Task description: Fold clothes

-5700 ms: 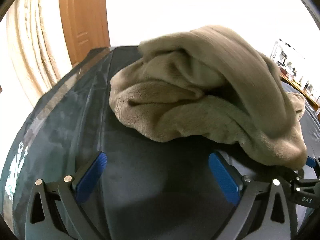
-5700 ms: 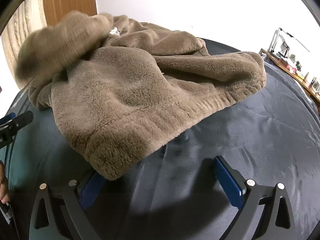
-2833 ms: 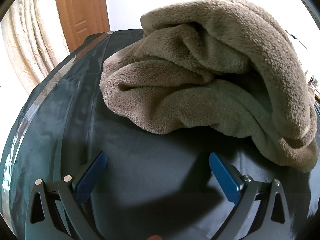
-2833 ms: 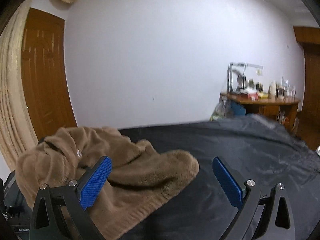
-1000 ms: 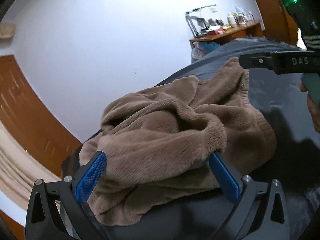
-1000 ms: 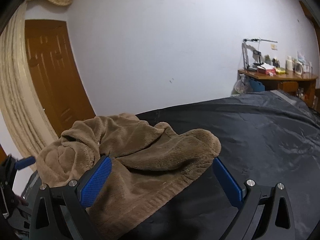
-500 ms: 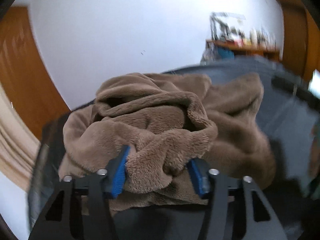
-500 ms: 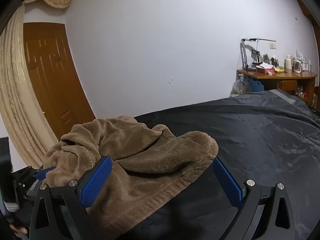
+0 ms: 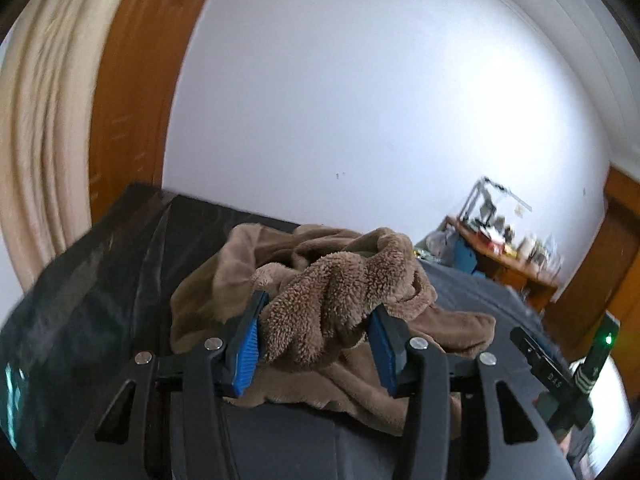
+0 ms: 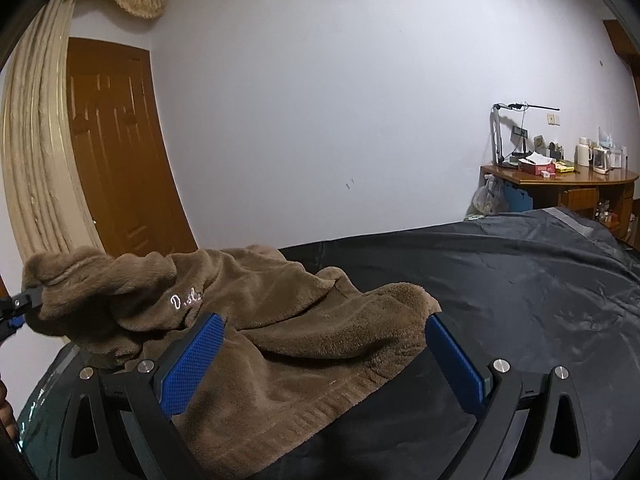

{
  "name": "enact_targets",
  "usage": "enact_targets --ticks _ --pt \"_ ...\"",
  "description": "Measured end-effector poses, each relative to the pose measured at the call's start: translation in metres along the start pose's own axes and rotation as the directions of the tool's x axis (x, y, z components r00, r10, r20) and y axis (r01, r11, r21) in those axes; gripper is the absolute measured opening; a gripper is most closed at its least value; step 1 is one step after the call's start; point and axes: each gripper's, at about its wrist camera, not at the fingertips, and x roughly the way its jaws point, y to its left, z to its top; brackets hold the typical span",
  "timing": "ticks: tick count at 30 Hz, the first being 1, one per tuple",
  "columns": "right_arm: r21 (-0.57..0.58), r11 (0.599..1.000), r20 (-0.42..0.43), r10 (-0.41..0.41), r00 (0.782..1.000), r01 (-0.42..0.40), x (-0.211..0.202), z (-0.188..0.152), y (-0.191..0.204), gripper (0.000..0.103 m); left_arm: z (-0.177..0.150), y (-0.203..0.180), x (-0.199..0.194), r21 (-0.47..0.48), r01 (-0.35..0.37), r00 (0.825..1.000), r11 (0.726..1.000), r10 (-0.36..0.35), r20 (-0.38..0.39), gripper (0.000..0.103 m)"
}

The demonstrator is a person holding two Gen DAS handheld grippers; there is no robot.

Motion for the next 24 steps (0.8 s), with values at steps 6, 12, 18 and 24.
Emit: enact_targets --ticks 6,12,18,24 --pt "-0.072 0.996 0.128 0.064 0.99 -0.055 -0.018 -0.001 0.013 0.102 -0.017 0.032 0.015 -0.114 0.01 0.999 0.993 -0.014 -0.037 0.053" --pt "-0.139 0.989 -0.116 0.04 0.992 -0.057 0.036 -0.011 0.018 0.102 -0.029 0.046 0.029 -0.134 -0.011 0.999 0.991 0.006 -0.041 0.056" --pt "-0.201 0.98 0.101 0.017 0.995 0.004 0.011 0.053 0.03 0.102 -0.041 0.074 0.043 -0.239 -0.036 0.995 0.97 0.012 -0.101 0.064" --pt "-0.257 0.962 0.234 0.156 0.96 -0.094 0.012 0.129 0.069 0.102 -0.046 0.085 0.046 -0.303 -0.086 0.989 0.949 0.045 -0.139 0.078"
